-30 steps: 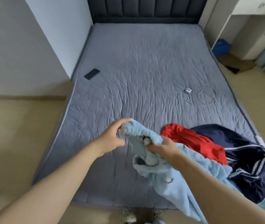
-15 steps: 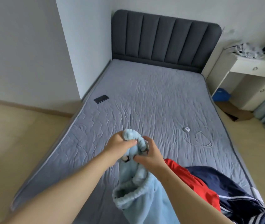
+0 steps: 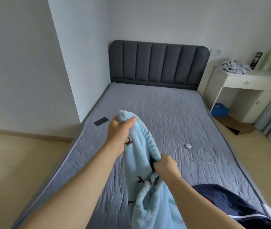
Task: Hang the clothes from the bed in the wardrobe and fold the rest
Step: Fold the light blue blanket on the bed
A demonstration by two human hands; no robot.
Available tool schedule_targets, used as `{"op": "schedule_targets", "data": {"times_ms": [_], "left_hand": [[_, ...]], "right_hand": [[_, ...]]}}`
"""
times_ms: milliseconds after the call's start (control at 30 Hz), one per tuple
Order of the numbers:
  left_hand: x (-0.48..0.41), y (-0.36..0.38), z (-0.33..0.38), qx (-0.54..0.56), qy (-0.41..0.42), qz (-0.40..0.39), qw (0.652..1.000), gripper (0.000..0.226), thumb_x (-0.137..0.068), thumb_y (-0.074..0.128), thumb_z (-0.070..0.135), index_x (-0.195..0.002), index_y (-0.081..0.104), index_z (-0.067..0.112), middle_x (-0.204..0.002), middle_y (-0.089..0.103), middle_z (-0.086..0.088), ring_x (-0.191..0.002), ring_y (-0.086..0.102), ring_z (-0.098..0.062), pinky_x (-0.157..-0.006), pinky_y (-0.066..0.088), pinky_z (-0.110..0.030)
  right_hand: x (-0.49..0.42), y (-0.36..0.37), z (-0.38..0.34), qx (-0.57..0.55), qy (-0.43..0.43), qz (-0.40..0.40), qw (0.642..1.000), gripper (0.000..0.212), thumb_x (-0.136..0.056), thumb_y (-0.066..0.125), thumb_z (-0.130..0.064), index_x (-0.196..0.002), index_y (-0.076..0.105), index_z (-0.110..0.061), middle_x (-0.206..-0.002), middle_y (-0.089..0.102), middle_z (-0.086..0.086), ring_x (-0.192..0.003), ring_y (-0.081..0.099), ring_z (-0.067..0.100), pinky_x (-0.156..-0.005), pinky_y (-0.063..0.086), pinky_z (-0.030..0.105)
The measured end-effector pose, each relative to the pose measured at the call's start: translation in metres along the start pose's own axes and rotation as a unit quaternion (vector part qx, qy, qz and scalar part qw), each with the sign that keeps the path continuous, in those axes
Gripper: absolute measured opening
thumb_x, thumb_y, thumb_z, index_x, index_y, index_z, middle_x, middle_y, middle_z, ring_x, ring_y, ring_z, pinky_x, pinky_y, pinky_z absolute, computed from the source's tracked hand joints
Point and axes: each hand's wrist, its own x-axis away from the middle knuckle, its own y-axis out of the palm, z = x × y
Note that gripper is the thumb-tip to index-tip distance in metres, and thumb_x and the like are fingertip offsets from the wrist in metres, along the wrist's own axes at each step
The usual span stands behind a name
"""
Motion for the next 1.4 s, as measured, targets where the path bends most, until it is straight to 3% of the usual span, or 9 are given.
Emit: {"op": "schedule_targets", "data": {"times_ms": [100,333,500,700,800,967,1133,1300,1400], "left_hand": [[-0.011,0.0,0.039,0.012,0.061,-0.011,0.998,0.012,-0.081,0.069,0.019,-0.077,0.058,0.022,-0.065,0.058,0.003,-0.042,0.051,-0.001,-0.038,0.039,-0.013],[-0.025,-0.003,0.126,-0.001,0.209,-0.019,0.978,0.014,-0.081,0.07,0.019,-0.086,0.058,0.022,-0.081,0.063,0.007,-0.074,0.061,-0.005,-0.054,0.048,-0.012],[-0.026,-0.01,0.17,0.001,0.271,-0.071,0.96,0.026,-0.077,0.073,0.01,-0.07,0.049,0.018,-0.045,0.051,0.018,-0.039,0.046,0.004,-0.039,0.036,-0.008],[-0.031,-0.017,0.206,0.007,0.335,-0.197,0.921,0.061,-0.054,0.081,0.024,-0.108,0.055,0.032,-0.101,0.069,0.007,-0.093,0.067,-0.009,-0.07,0.053,-0.022],[-0.03,-0.013,0.192,-0.061,0.279,-0.264,0.921,0.053,-0.053,0.08,0.033,-0.101,0.06,0.036,-0.09,0.071,0.009,-0.087,0.068,-0.009,-0.063,0.054,-0.024],[-0.035,0.011,0.147,-0.165,0.125,-0.128,0.97,0.029,-0.09,0.058,0.008,-0.065,0.043,0.01,-0.066,0.048,-0.002,-0.077,0.054,-0.013,-0.059,0.04,-0.005],[-0.029,0.002,0.136,-0.037,0.087,-0.028,0.995,0.008,-0.079,0.062,0.009,-0.079,0.056,0.015,-0.062,0.059,0.0,-0.056,0.06,-0.012,-0.05,0.045,-0.023],[-0.028,-0.006,0.155,0.059,0.032,0.014,0.998,0.007,-0.082,0.057,0.012,-0.088,0.055,0.009,-0.081,0.062,-0.011,-0.075,0.064,-0.025,-0.068,0.054,-0.033],[-0.032,-0.011,0.153,0.053,0.022,0.033,0.998,0.004,-0.087,0.054,0.011,-0.085,0.051,0.008,-0.081,0.055,-0.011,-0.075,0.059,-0.025,-0.073,0.052,-0.033]], "right_hand": [[-0.008,-0.023,-0.029,-0.076,-0.018,0.031,0.996,0.009,-0.084,0.046,-0.019,-0.08,0.054,-0.02,-0.072,0.053,-0.005,-0.061,0.047,0.009,-0.048,0.032,0.022],[-0.013,-0.097,-0.134,-0.251,-0.136,0.128,0.95,0.016,-0.088,0.045,-0.023,-0.075,0.052,-0.018,-0.074,0.056,-0.003,-0.065,0.05,0.012,-0.051,0.035,0.024],[0.007,-0.161,-0.211,-0.269,-0.266,0.159,0.912,0.019,-0.082,0.05,-0.014,-0.063,0.05,-0.016,-0.062,0.051,-0.004,-0.061,0.045,0.013,-0.055,0.039,0.025],[0.037,-0.2,-0.253,-0.325,-0.394,0.155,0.845,0.01,-0.061,0.05,-0.019,-0.063,0.06,-0.02,-0.06,0.058,-0.006,-0.062,0.053,0.012,-0.057,0.047,0.029],[0.031,-0.19,-0.245,-0.287,-0.398,0.115,0.864,0.013,-0.07,0.054,-0.01,-0.074,0.066,-0.013,-0.069,0.063,0.0,-0.07,0.058,0.015,-0.066,0.052,0.035],[0.009,-0.157,-0.209,-0.173,-0.358,0.091,0.913,0.019,-0.08,0.061,-0.009,-0.064,0.058,-0.02,-0.063,0.055,-0.008,-0.067,0.051,0.009,-0.057,0.042,0.021],[-0.011,-0.123,-0.167,-0.043,-0.27,0.058,0.96,0.012,-0.078,0.059,-0.018,-0.071,0.051,-0.025,-0.065,0.054,-0.009,-0.064,0.052,0.011,-0.05,0.037,0.019],[-0.017,-0.107,-0.135,-0.032,-0.156,-0.04,0.987,0.016,-0.077,0.068,-0.033,-0.079,0.057,-0.022,-0.075,0.059,-0.006,-0.065,0.054,0.008,-0.05,0.04,0.02],[-0.015,-0.111,-0.144,-0.099,-0.145,0.002,0.984,0.017,-0.08,0.068,-0.028,-0.083,0.058,-0.015,-0.08,0.062,0.002,-0.07,0.058,0.016,-0.056,0.044,0.024]]}}
